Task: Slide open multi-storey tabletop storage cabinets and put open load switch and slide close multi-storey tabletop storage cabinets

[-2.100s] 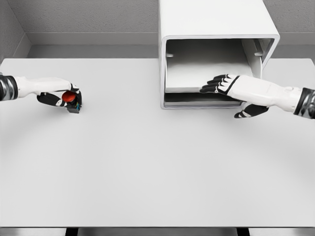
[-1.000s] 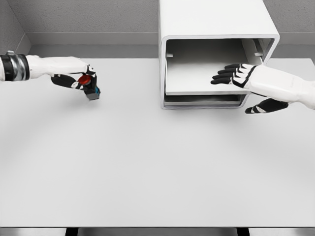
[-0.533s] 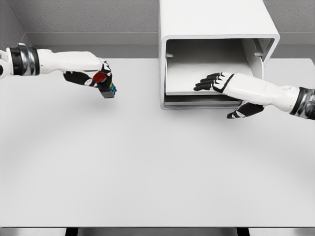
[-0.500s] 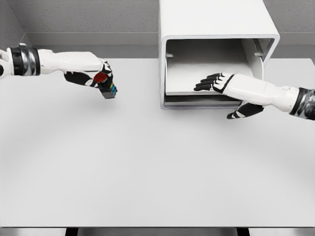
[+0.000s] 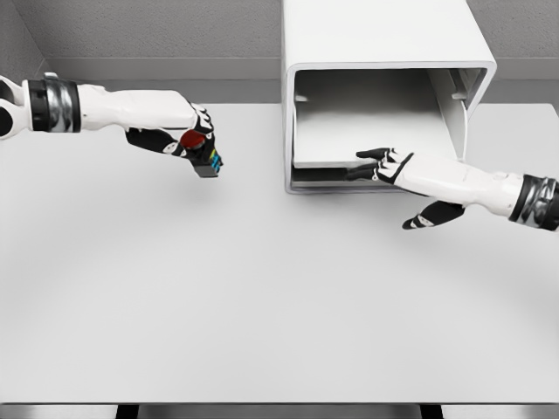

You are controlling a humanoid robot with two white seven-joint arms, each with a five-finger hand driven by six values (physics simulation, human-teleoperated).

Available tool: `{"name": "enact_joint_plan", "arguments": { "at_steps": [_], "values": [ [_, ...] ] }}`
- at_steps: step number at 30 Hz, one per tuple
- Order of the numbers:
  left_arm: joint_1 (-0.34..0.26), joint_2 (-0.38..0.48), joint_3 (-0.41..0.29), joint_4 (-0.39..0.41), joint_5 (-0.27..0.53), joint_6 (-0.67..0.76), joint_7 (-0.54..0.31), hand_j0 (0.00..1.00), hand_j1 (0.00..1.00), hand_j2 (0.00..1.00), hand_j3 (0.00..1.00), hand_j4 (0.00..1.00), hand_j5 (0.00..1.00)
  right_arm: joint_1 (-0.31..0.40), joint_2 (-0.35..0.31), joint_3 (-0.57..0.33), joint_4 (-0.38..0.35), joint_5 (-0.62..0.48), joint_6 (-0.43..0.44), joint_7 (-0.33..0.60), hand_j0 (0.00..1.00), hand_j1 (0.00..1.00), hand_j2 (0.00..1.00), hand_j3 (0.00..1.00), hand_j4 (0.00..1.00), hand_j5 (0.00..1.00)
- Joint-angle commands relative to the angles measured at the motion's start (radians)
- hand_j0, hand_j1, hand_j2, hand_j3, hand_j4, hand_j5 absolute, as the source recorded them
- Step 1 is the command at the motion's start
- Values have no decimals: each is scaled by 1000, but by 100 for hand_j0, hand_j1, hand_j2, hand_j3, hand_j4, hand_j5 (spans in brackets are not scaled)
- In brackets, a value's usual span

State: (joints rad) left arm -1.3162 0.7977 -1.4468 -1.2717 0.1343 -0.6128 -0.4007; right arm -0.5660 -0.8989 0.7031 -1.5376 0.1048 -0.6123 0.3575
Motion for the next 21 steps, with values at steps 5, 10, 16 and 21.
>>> {"name": "enact_joint_plan", "arguments": {
  "at_steps": [5, 10, 16, 21],
  "values": [
    [0, 0, 2, -14, 7, 2, 0, 39, 39, 39, 39, 39, 39, 8, -55, -8, -47, -11, 1, -6, 100, 100, 100, 100, 100, 100],
    [-2, 0, 0, -15, 7, 2, 0, 39, 39, 39, 39, 39, 39, 35, -92, -27, -88, -17, 1, -11, 100, 100, 100, 100, 100, 100],
    [0, 2, 0, -23, 5, 2, 0, 39, 39, 39, 39, 39, 39, 66, -124, -47, -104, -36, 1, -14, 100, 100, 100, 100, 100, 100],
    [0, 2, 0, -26, 5, 2, 0, 39, 39, 39, 39, 39, 39, 83, -150, -54, -118, -51, 1, -15, 100, 100, 100, 100, 100, 100]
  ]
}}
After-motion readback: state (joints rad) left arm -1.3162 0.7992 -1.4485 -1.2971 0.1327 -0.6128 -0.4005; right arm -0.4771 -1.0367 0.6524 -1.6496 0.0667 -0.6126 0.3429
